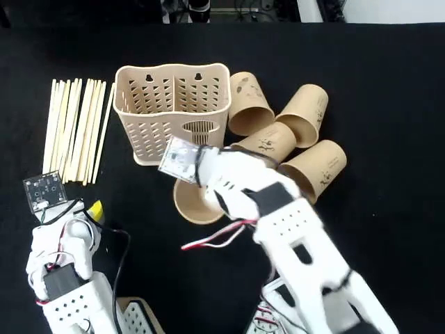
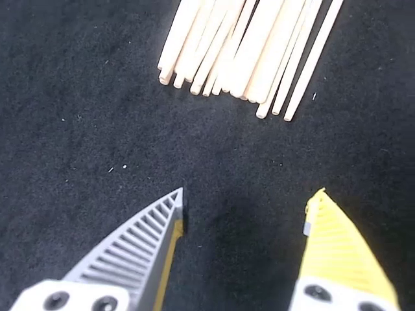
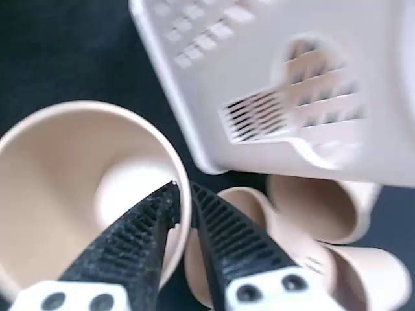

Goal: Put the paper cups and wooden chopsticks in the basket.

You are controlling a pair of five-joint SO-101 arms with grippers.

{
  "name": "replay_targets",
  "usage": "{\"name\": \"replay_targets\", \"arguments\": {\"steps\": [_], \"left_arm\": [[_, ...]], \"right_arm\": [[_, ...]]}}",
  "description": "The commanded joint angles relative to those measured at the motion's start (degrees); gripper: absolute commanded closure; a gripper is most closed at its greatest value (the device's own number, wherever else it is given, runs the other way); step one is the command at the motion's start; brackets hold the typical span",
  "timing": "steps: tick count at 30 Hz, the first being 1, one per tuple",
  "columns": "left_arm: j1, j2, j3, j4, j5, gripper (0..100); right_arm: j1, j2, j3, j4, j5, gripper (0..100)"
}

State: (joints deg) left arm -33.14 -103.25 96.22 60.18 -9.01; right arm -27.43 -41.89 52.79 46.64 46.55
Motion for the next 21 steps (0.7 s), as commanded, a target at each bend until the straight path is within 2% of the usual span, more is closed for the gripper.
{"name": "replay_targets", "arguments": {"steps": [1,9,17,21], "left_arm": [[0.57,-0.35,0.84,-0.09,-0.35,70],[0.75,-0.35,0.84,-0.09,-0.35,70],[0.66,-0.35,0.84,-0.09,-0.35,70],[0.66,-0.35,0.92,-0.09,-0.35,70]], "right_arm": [[0.18,-6.46,-4.26,5.54,-2.81,98.7],[-1.05,-6.02,-23.16,15.56,-17.49,98.7],[-1.14,6.02,-48.22,23.47,-27.43,98.7],[0.26,13.49,-63.16,24.53,-28.75,98.7]]}}
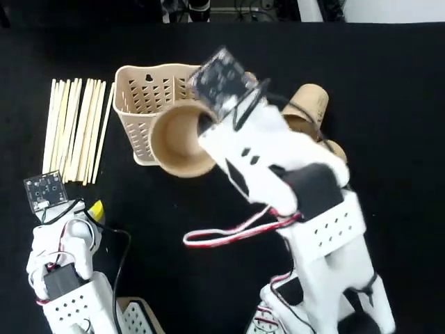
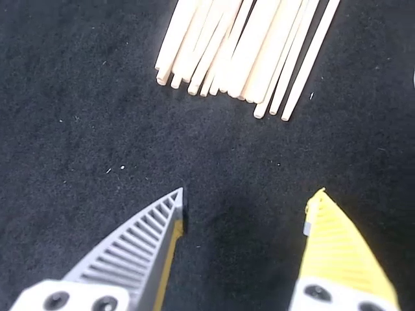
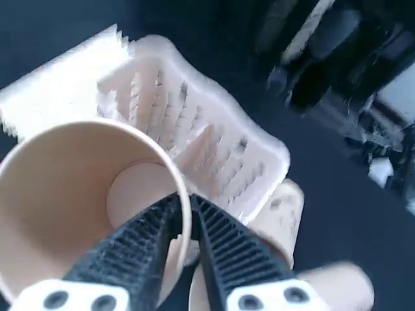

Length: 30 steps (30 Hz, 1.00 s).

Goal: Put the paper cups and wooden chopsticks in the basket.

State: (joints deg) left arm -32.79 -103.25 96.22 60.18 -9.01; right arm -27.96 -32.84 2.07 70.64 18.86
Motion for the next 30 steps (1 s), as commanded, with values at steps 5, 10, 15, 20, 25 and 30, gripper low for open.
{"name": "replay_targets", "arguments": {"steps": [5,10,15,20,25,30], "left_arm": [[0.4,-0.35,0.92,-0.09,-0.35,70],[0.48,-0.35,0.92,-0.18,-0.35,70],[0.48,-0.35,0.92,-0.18,-0.35,70],[0.48,-0.35,0.92,-0.18,-0.35,70],[0.48,-0.35,0.92,-0.18,-0.35,70],[0.48,-0.35,0.92,-0.18,-0.35,70]], "right_arm": [[5.45,17.8,-27.47,1.32,-1.32,98.7],[8.88,29.67,-38.11,1.32,-1.49,98.7],[12.31,38.81,-44.53,4.31,-5.01,98.7],[12.84,44.88,-49.89,9.32,-5.71,98.7],[11.87,46.99,-55.87,13.89,-5.71,98.7],[9.23,46.64,-60.26,20.31,-5.71,98.7]]}}
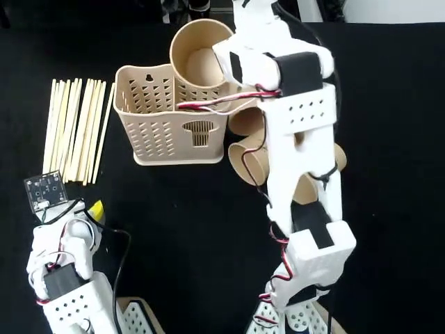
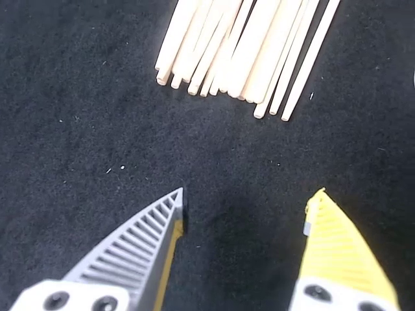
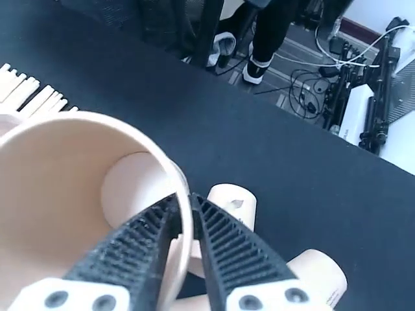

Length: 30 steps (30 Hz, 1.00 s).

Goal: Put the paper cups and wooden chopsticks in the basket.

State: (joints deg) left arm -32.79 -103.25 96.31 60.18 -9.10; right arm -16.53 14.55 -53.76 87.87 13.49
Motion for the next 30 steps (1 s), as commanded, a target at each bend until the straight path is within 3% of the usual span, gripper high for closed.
{"name": "replay_targets", "arguments": {"steps": [1,10,17,23,30], "left_arm": [[0.48,-0.35,0.84,-0.18,-0.26,70],[0.48,-0.35,0.84,-0.18,-0.26,70],[0.48,-0.35,0.84,-0.18,-0.26,70],[0.48,-0.35,0.84,-0.09,-0.26,70],[0.48,-0.35,0.84,-0.18,-0.26,70]], "right_arm": [[-2.64,-0.66,-5.41,4.66,-0.35,98.7],[-3.69,-0.22,-4.79,7.21,-3.87,98.7],[-3.25,-0.22,3.91,2.2,-4.04,98.0],[-2.46,-0.22,6.02,-1.05,-5.98,75.3],[-2.37,-2.51,4.18,2.2,-0.62,75.0]]}}
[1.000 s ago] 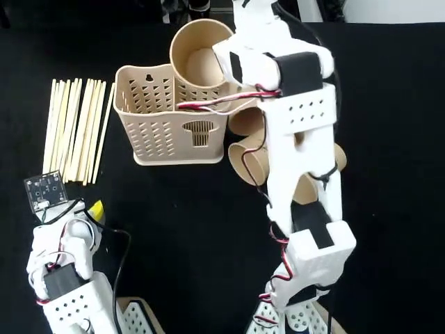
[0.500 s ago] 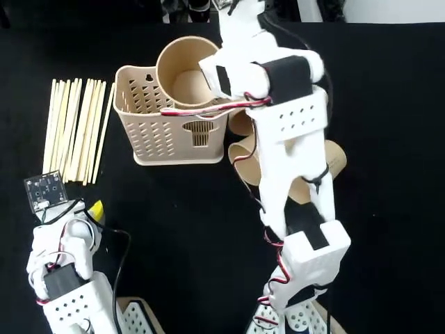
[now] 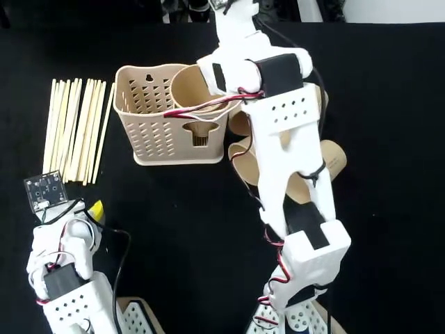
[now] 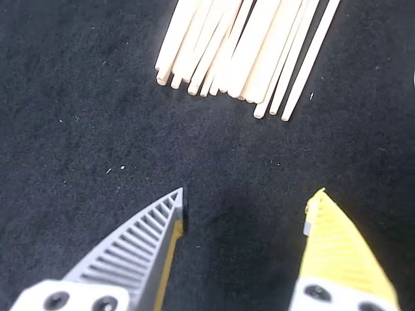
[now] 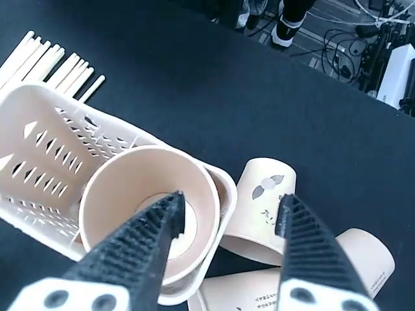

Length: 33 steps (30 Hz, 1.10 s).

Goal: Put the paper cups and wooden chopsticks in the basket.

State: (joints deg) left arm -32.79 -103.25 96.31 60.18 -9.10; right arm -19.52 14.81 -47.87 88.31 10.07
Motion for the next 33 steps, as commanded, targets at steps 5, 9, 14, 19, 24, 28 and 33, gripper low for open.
{"name": "replay_targets", "arguments": {"steps": [5,9,14,19,24,28,33], "left_arm": [[0.48,-0.35,0.84,-0.18,-0.26,70],[0.48,-0.35,0.84,-0.18,-0.26,70],[0.48,-0.35,0.84,-0.18,-0.26,70],[0.48,-0.35,0.84,-0.09,-0.26,70],[0.48,-0.35,0.84,0.09,-0.26,70],[0.48,-0.35,0.84,0.18,-0.26,70],[0.48,-0.35,0.84,0.09,-0.26,70]], "right_arm": [[0.62,-7.69,-1.89,11.43,12.13,75.1],[2.81,-13.67,4.88,12.66,24.79,75.2],[3.78,-25.1,23.52,12.4,33.23,75.2],[4.4,-39.43,45.49,3.6,37.19,75.2],[4.04,-51.91,67.82,-6.59,40.09,75.1],[6.51,-57.8,84.88,-16.35,42.11,75.1],[10.9,-61.05,104.57,-35.08,44.48,75.1]]}}
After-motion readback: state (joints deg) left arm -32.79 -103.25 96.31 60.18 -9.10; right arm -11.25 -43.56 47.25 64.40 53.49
